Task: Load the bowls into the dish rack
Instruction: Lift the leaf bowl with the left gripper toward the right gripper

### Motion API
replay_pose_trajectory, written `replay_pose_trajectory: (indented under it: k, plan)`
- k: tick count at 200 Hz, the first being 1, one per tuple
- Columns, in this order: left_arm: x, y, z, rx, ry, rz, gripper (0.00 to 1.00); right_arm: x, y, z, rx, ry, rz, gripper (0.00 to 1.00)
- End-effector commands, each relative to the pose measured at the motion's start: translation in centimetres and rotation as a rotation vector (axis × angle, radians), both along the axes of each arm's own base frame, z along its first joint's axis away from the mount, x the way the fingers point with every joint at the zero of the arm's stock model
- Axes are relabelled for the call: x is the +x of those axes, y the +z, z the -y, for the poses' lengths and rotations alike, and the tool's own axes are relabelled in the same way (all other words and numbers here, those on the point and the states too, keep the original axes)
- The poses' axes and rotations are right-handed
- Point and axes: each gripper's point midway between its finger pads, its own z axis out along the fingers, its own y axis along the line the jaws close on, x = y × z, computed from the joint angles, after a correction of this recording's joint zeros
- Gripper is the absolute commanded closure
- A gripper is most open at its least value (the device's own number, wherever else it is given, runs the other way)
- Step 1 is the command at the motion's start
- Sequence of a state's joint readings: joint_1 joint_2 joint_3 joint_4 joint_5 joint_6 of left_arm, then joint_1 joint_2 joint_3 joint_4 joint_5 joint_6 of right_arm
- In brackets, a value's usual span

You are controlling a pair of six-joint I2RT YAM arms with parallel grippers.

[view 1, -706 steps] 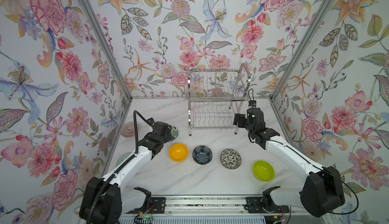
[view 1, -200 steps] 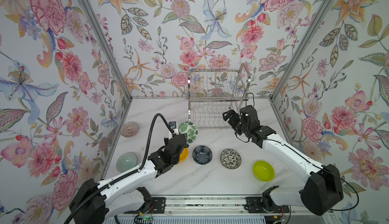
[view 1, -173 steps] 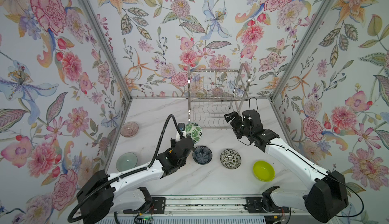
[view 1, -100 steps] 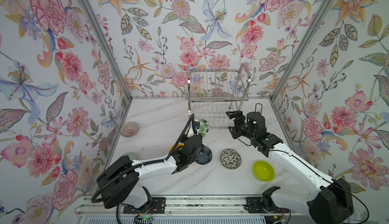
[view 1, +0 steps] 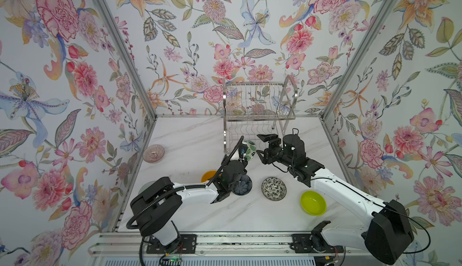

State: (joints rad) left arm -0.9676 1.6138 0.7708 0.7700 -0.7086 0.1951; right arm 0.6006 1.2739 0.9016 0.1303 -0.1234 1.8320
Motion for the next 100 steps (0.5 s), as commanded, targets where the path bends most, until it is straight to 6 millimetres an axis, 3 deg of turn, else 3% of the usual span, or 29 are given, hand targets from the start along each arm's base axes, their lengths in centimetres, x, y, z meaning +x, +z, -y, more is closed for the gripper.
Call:
replay_pose_trajectory:
  k: [1,100]
  plan:
    - [0.4,3.7,1.4,-0.099,-0.028,0.086,1.00,0.6,1.2,-0.6,0.088,-0.024,0.005,0.24]
    - [0.7,4.2,2.5,-0.096,-0.043,0.105,1.00,3.4,0.3,-2.8,0.140,-0.034,-0.017,0.44]
